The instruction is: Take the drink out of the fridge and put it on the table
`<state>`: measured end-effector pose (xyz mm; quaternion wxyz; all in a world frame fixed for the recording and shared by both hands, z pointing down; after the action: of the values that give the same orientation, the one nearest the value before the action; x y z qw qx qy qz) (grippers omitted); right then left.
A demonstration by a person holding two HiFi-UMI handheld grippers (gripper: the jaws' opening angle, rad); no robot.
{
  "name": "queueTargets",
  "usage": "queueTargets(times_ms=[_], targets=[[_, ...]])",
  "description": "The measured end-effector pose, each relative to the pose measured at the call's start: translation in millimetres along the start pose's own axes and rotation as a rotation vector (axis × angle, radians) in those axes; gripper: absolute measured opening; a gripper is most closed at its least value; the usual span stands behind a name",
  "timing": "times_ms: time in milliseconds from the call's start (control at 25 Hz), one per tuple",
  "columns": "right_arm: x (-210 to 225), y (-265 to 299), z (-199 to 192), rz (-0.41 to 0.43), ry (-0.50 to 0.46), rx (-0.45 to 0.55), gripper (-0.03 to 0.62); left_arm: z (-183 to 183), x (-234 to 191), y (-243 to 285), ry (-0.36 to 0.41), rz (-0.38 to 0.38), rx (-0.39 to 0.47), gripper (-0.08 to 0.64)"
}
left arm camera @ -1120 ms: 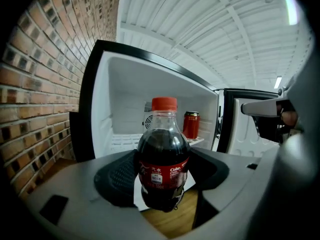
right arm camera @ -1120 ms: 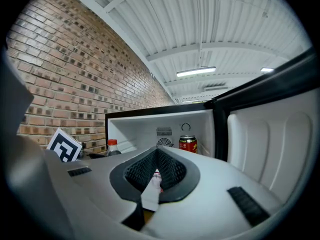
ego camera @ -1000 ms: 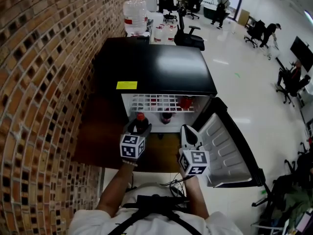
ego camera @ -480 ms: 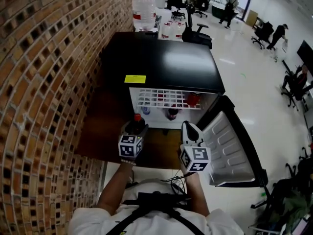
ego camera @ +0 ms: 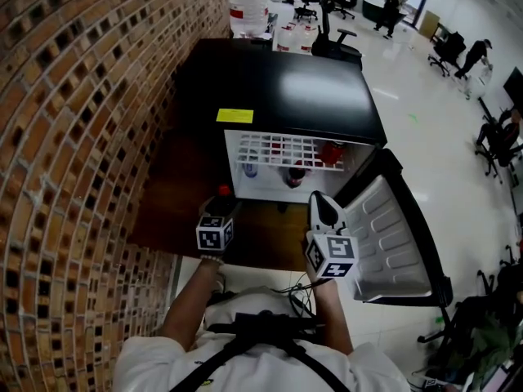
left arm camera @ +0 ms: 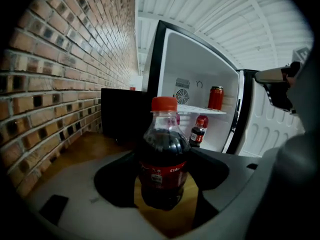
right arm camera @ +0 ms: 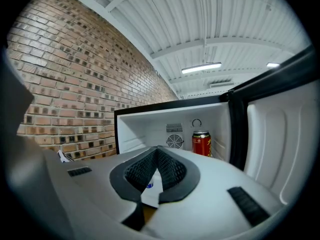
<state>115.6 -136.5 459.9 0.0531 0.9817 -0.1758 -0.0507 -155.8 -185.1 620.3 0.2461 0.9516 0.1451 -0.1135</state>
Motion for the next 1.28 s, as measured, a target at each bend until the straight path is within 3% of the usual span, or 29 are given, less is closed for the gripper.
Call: queueTargets(times_ms=[600, 960, 1280], targets=[[-4, 1, 1, -0.027, -0.009, -0.011, 0.014, -53, -86, 42, -0.082, 0.139, -0.124, 0.301], [1, -6, 1, -0.052, -0.017, -0.013, 0.015, -71, -97, 66, -0.100, 0.155, -0.166, 0.301], [6, -11, -1, -0.062, -0.014, -0.013, 0.015, -80, -95, 69, -0.065, 0.159, -0.180, 0.302]])
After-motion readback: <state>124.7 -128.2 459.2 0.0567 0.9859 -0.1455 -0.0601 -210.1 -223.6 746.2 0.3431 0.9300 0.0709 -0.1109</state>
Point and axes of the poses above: the fingertips, and each gripper's own axes: y forward along the fingers, x to its right, z out of its top, the point moved 7 cm from there along -y, backward along the fingers, and after that the axes turned 9 degrees about -y, right-handed, at the moved point
